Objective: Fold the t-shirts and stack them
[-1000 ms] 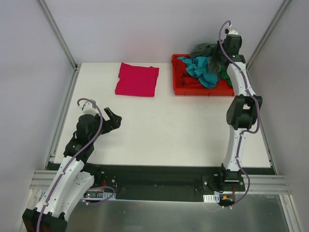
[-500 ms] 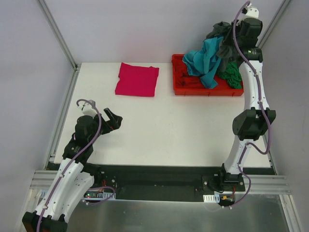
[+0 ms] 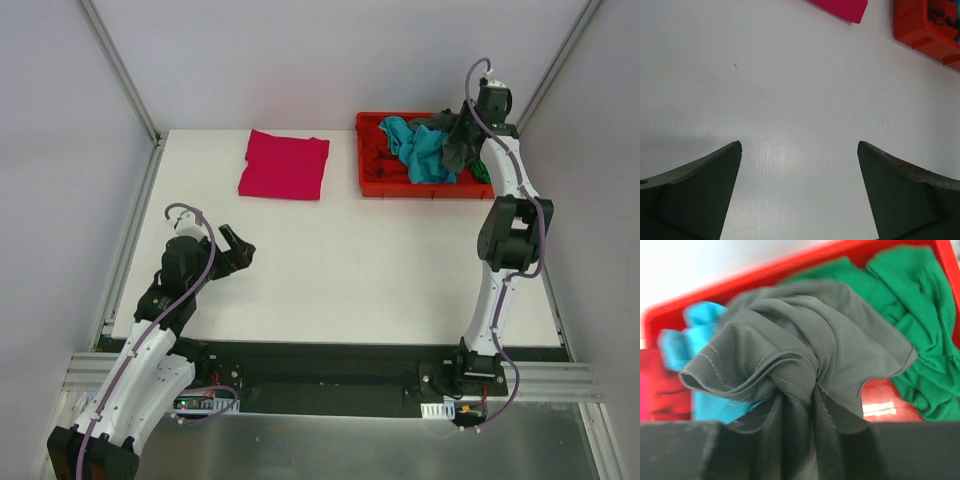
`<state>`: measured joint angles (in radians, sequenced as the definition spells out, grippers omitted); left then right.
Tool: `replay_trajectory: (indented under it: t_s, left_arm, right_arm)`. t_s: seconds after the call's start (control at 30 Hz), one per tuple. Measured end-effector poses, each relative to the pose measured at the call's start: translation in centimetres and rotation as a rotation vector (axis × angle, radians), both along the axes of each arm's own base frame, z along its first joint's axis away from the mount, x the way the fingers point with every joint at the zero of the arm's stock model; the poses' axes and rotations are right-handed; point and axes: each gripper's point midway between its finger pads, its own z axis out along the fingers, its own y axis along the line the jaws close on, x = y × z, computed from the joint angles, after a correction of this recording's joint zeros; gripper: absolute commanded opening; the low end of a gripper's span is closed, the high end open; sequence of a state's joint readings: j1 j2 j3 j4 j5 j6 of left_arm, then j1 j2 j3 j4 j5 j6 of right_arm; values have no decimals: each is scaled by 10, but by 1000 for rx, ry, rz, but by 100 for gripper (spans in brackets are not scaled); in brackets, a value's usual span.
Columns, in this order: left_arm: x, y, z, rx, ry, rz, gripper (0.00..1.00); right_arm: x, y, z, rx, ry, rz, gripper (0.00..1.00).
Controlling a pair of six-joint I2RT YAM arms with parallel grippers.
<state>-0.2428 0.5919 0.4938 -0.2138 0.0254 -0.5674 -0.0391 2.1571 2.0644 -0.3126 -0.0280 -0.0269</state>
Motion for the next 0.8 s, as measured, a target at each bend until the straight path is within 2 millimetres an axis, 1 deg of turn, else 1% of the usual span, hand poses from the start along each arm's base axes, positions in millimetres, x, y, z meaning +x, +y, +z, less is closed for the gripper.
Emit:
replay_trajectory:
  t_s: [0.03,0.07,0.1,0.13,0.17,0.2,0.23,0.27,0.33,0.4,0.47,0.53,0.63,0.67,0.7,0.77,0.8]
  left_arm:
    - [0,0,-3,3,11,0,99]
    - [1,0,-5,5,19,0,99]
    - [1,0,-6,6,24,0,99]
    - [1,0,-7,7,27,0,99]
    - [1,0,-7,7,28,0,99]
    - [1,0,-7,7,28,0,99]
    - [1,0,-7,7,27,1,99]
    - [1,0,-7,7,27,1,99]
    - [1,0,-7,7,28,1,99]
    - [1,0,-7,6,28,2,99]
    - [1,0,-7,6,30,1,99]
    - [1,0,-8,7,31,1,99]
    - [2,0,-9,7,35,1,99]
    - [2,0,-9,8,37,1,99]
    - [2,-1,-9,8,38,0,99]
    - [2,-1,-10,8,39,0,99]
    - [2,-1,-10,8,39,0,99]
  right_arm:
    - [3,-8,-21,2,37,-19,52]
    - [3,-16,-41,3,78,-41,60]
    - [1,-22,-58,5,116,-59,68]
    - [-2,-30,-77,4,162,-73,73]
    - [-5,-35,-89,6,193,-83,78]
    - [-9,-40,-97,5,221,-91,86]
    - [-13,-44,-100,3,238,-97,94]
    - [-15,-48,-98,-3,242,-103,96]
    - [-16,-51,-86,-17,225,-104,96]
    - [-19,-50,-64,-42,194,-107,96]
    - [-27,-47,-30,-80,143,-106,96]
    - [-39,-38,3,-107,90,-93,96]
    - [-59,-18,55,-139,0,-52,96]
    - [-62,-12,66,-143,-21,-40,96]
    - [-66,-3,79,-147,-48,-18,96]
    - [-67,12,85,-147,-65,23,96]
    - [-67,18,83,-144,-60,43,96]
